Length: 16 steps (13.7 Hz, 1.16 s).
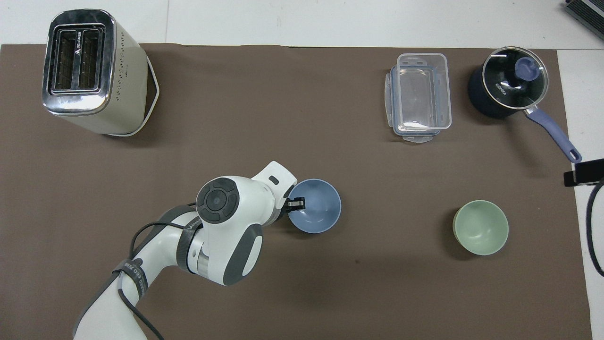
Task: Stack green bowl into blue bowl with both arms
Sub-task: 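Slide the blue bowl with the left gripper toward the table center, then release the blue bowl with the left gripper while the right gripper reaches the green bowl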
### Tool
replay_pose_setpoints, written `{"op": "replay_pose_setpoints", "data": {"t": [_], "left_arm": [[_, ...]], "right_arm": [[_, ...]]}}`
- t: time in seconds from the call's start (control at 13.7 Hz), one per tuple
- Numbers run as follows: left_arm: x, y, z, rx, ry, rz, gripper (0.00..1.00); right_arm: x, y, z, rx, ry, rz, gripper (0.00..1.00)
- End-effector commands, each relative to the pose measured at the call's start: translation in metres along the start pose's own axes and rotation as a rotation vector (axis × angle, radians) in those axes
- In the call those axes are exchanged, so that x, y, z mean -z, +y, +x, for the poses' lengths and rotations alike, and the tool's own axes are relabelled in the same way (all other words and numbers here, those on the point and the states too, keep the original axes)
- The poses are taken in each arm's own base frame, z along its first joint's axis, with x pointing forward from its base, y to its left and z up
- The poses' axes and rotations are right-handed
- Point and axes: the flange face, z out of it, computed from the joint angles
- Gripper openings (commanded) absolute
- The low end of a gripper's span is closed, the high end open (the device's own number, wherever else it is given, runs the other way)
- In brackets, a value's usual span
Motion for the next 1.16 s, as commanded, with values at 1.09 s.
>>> {"op": "replay_pose_setpoints", "data": {"t": [1.09], "left_arm": [[0.181,-0.212,0.060,-0.174,0.097,0.196,1.00]], "right_arm": [[-0.106,0.032,0.000,0.097,-0.062,0.003,1.00]]}}
